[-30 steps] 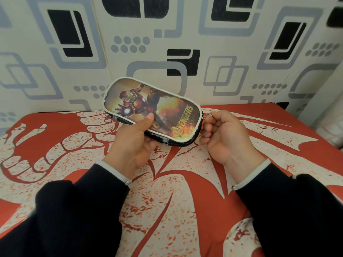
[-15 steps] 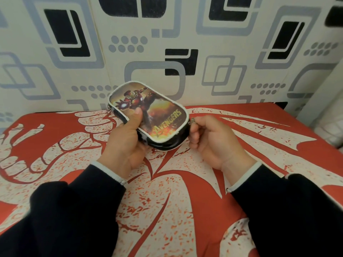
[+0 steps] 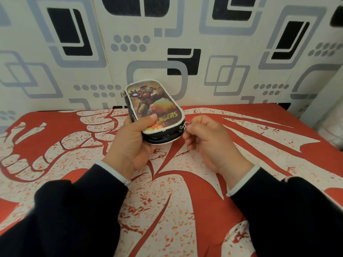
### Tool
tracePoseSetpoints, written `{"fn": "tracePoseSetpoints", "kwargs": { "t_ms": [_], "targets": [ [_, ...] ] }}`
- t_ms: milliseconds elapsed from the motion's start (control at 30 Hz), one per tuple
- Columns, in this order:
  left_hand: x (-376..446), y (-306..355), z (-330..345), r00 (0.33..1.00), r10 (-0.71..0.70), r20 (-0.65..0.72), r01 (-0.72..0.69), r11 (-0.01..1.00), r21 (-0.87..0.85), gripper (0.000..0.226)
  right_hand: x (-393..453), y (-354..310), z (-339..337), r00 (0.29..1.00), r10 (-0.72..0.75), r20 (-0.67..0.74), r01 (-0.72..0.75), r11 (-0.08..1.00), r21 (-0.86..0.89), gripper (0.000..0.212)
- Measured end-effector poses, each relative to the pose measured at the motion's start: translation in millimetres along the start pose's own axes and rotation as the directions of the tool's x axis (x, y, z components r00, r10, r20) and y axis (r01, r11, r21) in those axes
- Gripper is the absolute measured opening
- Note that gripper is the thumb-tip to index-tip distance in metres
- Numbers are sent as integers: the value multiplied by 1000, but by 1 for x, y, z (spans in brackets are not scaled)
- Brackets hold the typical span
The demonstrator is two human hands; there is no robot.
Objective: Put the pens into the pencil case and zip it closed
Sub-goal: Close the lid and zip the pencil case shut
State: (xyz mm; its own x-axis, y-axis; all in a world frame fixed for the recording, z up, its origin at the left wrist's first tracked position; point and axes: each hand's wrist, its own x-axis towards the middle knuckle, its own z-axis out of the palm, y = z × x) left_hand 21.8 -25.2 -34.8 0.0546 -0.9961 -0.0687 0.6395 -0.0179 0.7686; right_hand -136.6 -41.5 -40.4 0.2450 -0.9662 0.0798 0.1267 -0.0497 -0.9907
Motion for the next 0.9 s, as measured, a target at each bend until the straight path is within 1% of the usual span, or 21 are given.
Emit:
{"fn": "tracePoseSetpoints", "kwargs": {
  "t_ms": [100,233,333,467,600,767,833,900],
  "targets": [
    [1,0,0,1000,23,-3,-23,1000,-5,50,-1,-1,-1,999,-30,16,29,998,56,20],
    [2,-1,-1,999,53,-5,-53,999,-14,52,-3,-2,0,995,-87,40,86,996,37,27],
    [2,-2,-2,996,83,-17,-84,996,-25,53,-4,-2,1,980,-193,42,196,977,-79,23],
    [2,-3,-2,991,128,-25,-128,991,-27,56,-6,-2,3,952,-294,80,304,926,-221,36],
    [2,-3,-2,990,141,-11,-141,989,-34,57,-8,-5,6,929,-355,108,369,856,-362,44],
    [3,-4,-3,990,141,-9,-141,989,-33,59,-10,-7,8,891,-439,121,426,710,-561,40],
    [3,-5,-3,990,141,-6,-141,990,-30,59,-10,-7,8,877,-469,103,434,683,-587,35],
    [3,-5,-4,991,136,-4,-136,990,-31,60,-11,-7,7,869,-490,73,437,689,-578,33]
  ]
}}
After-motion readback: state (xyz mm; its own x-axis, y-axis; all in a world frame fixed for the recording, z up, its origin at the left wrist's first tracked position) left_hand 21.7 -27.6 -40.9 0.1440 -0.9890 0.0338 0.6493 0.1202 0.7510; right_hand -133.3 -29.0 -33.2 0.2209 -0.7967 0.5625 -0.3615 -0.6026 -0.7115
